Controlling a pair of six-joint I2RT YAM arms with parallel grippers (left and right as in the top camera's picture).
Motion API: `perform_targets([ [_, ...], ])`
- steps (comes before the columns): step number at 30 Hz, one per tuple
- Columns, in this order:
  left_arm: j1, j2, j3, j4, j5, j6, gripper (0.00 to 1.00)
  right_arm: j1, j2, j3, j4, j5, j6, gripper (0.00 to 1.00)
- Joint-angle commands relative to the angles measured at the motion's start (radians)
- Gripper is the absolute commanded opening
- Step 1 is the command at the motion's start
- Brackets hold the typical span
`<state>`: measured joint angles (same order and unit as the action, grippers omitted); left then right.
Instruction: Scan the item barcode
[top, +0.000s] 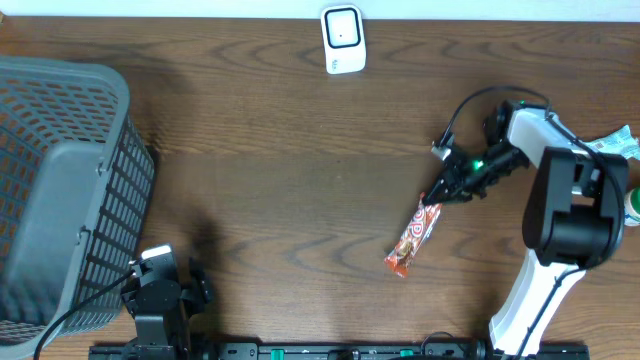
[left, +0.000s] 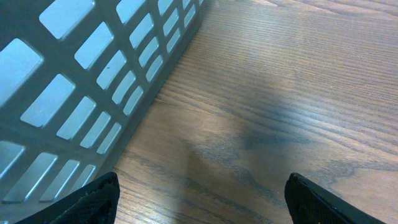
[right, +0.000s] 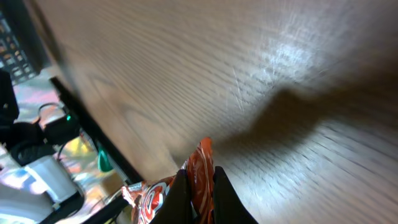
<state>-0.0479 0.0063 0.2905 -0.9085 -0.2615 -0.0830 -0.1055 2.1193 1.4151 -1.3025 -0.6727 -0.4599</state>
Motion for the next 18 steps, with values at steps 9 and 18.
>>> perform_targets([
  [9,-0.003,-0.002,-0.01,-0.03,-0.009,-0.008,0.85,0.146,-0.425,0.051,0.148,0.517,0.282,0.02],
  [18,-0.003,-0.002,-0.01,-0.03,-0.009,-0.008,0.85,0.48,-0.582,0.049,0.159,1.281,0.497,0.01],
])
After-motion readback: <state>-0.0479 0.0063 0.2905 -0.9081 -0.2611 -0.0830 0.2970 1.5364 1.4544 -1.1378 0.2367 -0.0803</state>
